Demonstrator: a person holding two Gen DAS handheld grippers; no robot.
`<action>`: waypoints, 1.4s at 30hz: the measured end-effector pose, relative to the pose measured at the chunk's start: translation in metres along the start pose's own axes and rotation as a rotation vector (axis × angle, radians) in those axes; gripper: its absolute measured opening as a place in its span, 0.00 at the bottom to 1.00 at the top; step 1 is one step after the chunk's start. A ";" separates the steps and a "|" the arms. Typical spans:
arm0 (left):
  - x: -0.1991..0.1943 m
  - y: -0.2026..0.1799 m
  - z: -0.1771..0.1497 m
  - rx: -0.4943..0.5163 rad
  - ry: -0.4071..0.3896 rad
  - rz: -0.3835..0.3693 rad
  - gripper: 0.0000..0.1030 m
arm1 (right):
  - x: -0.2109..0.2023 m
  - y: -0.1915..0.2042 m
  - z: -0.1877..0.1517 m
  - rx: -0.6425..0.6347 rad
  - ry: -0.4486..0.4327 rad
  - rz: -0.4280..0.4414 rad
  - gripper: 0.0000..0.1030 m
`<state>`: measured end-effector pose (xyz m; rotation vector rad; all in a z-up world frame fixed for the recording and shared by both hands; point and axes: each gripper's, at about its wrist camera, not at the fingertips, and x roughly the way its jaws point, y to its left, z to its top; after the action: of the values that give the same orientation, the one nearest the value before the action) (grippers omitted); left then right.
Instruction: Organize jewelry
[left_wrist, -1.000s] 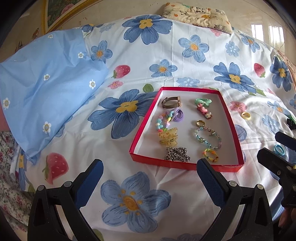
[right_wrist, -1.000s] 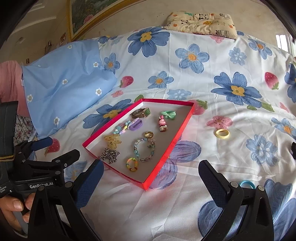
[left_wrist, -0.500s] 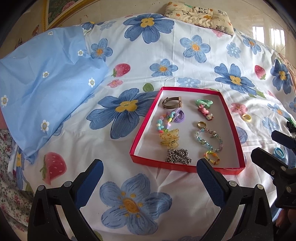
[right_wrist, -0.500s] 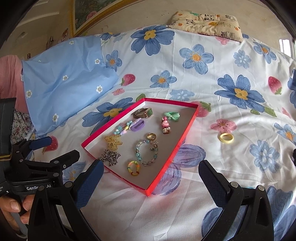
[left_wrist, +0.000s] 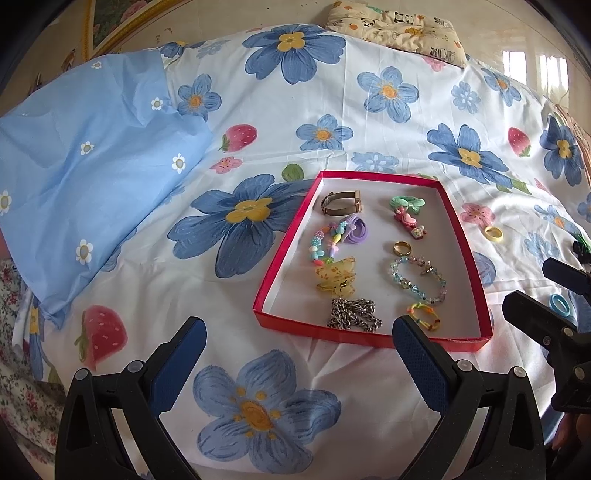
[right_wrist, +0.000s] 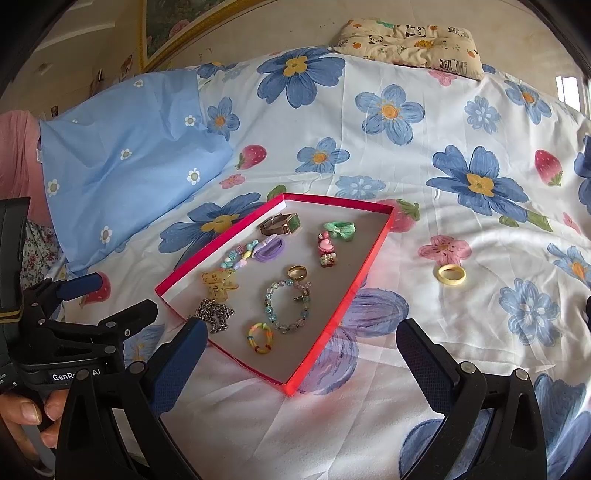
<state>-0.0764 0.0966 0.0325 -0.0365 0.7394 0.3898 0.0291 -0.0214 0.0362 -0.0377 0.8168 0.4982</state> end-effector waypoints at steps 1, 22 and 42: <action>0.000 0.000 0.000 0.001 0.000 -0.001 0.99 | 0.000 0.000 0.000 0.002 0.000 0.000 1.00; 0.001 -0.002 0.002 0.003 -0.004 -0.008 0.99 | 0.001 0.002 0.004 -0.007 -0.005 0.001 1.00; 0.002 -0.003 0.002 0.004 -0.009 -0.013 0.99 | -0.001 0.006 0.007 -0.010 -0.012 0.006 1.00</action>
<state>-0.0732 0.0947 0.0324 -0.0358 0.7307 0.3754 0.0309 -0.0148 0.0426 -0.0415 0.8030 0.5083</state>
